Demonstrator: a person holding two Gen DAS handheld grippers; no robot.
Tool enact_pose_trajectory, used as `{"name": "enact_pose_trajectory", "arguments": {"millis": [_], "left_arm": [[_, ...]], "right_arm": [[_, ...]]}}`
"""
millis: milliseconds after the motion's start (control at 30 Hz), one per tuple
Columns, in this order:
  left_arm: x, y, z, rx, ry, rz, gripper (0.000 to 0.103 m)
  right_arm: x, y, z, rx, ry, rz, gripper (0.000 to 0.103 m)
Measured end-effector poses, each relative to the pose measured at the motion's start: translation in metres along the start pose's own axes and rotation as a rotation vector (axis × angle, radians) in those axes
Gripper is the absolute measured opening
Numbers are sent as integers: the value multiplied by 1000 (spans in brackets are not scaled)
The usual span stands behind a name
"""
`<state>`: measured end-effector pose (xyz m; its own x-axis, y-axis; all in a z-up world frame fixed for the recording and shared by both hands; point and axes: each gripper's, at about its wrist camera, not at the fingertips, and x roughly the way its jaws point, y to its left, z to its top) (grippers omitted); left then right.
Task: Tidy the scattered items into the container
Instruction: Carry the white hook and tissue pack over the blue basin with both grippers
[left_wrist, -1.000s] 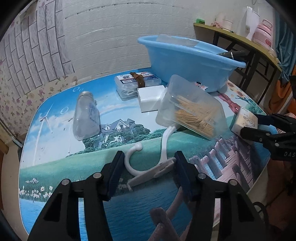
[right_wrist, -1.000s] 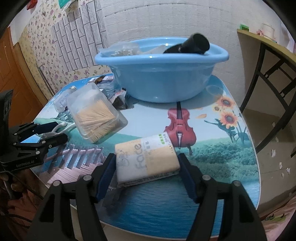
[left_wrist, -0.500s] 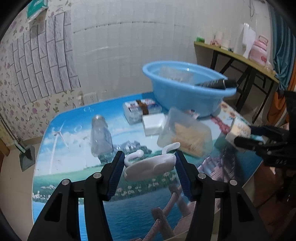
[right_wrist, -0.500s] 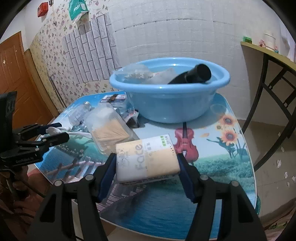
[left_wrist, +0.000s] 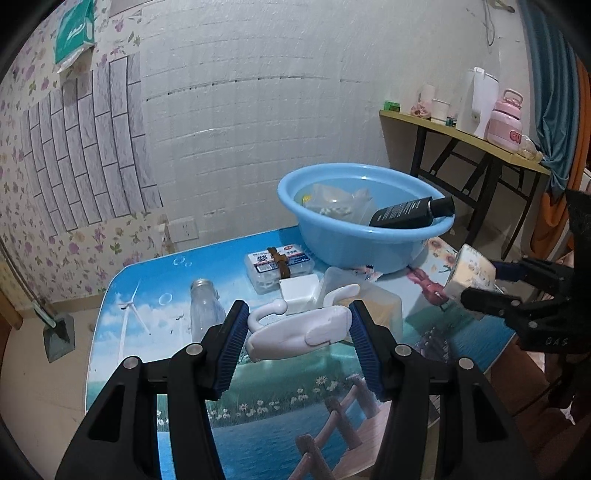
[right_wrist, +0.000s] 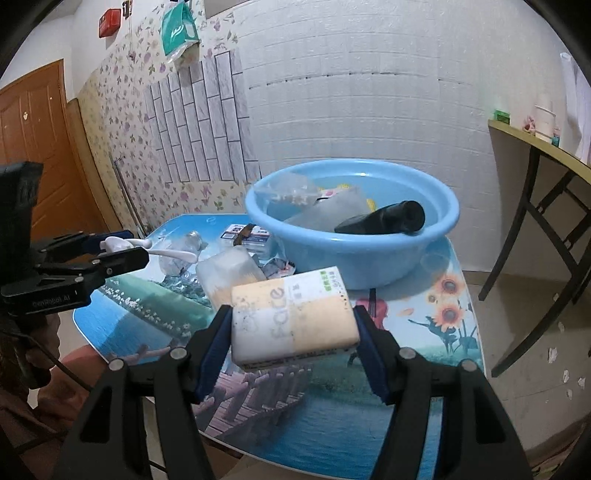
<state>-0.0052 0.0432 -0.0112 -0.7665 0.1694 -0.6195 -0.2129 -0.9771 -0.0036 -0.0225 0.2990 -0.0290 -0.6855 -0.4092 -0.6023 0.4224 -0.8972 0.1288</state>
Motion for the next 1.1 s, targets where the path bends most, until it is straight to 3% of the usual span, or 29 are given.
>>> {"name": "enact_pose_trajectory", "arguments": {"millis": [467, 1100], "left_arm": [[5, -28, 44, 69, -85, -60, 55], [93, -63, 87, 149, -3, -120, 55]], "right_arm": [[-1, -3, 23, -6, -53, 19, 63], [25, -46, 76, 56, -118, -40, 63]]}}
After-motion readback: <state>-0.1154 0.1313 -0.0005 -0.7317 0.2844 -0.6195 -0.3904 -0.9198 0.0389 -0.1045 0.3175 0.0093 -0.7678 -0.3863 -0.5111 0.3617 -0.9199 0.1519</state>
